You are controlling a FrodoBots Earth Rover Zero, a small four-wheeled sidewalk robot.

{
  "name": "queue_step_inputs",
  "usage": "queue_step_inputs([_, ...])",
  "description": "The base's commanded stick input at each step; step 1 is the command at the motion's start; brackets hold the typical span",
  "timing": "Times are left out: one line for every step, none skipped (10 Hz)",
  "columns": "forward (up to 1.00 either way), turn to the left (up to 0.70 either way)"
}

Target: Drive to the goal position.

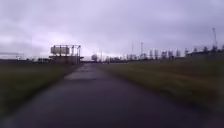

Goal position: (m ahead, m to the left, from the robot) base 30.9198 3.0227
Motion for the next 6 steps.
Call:
queue_step_inputs([1.0,0.4])
queue_step_inputs([1.0,0.4])
queue_step_inputs([1.0,0.4])
queue_step_inputs([1.0,0.02])
queue_step_inputs([1.0,0.02])
queue_step_inputs([1.0,0.02])
